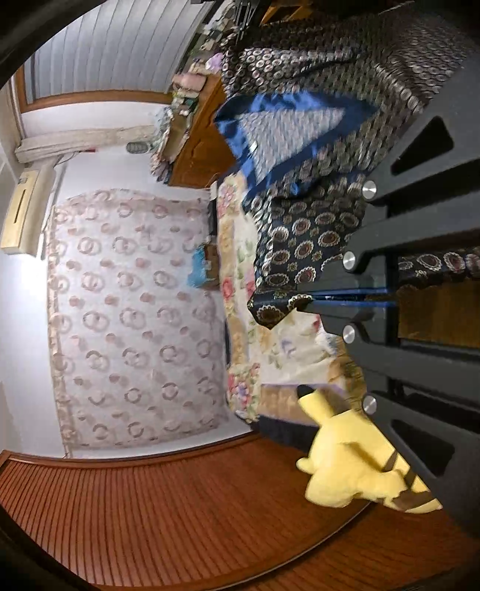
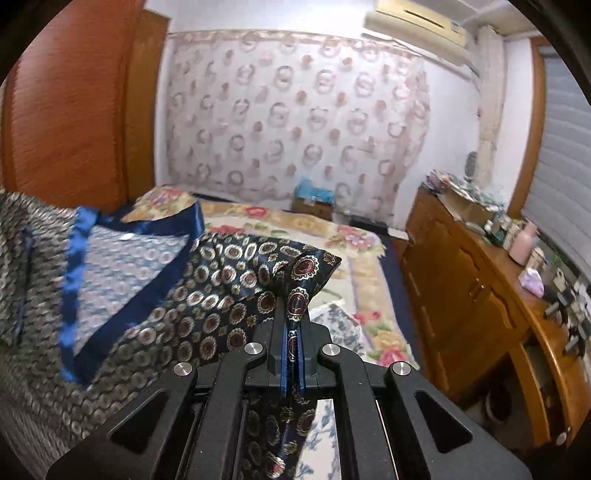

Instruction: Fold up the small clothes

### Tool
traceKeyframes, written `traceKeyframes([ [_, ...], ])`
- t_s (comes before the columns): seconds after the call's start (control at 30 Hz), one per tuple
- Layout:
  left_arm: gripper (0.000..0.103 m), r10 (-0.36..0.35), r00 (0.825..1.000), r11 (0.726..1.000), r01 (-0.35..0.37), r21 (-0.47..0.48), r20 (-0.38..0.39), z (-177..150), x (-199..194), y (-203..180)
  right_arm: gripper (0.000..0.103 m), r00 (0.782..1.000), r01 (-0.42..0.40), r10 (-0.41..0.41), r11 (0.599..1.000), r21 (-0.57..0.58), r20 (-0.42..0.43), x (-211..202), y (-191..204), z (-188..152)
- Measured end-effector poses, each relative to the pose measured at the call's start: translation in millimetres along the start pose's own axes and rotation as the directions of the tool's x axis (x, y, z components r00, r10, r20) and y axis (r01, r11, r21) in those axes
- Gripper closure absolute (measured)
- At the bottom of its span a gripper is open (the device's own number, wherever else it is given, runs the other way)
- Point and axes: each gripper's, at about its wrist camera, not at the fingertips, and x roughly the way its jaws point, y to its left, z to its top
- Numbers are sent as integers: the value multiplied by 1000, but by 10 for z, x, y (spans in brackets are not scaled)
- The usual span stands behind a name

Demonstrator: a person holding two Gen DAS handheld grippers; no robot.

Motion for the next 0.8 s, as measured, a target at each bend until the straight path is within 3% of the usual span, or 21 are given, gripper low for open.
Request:
traceKeyframes([
  [0.13, 103, -23, 999, 999, 24, 26, -24, -328, -99, -126, 102, 999, -35, 35, 999, -19, -11, -151, 174, -321],
  [0.4, 103, -88, 996, 994, 89, 57, -26, -862, -612, -400, 102, 996, -83, 84, 996, 36, -24, -561, 127, -875],
  [0.57, 103, -141, 989, 990, 142, 14, -44, -1209, -923, -423, 102, 992, -112, 116, 991, 74, -54, -890, 133, -1332],
  [0.8, 103, -147, 987, 989, 146, -14, -58, -1642, -1204, -387, 102, 984, -153, 159, 985, 79, -81, -1226, 287, -1912],
])
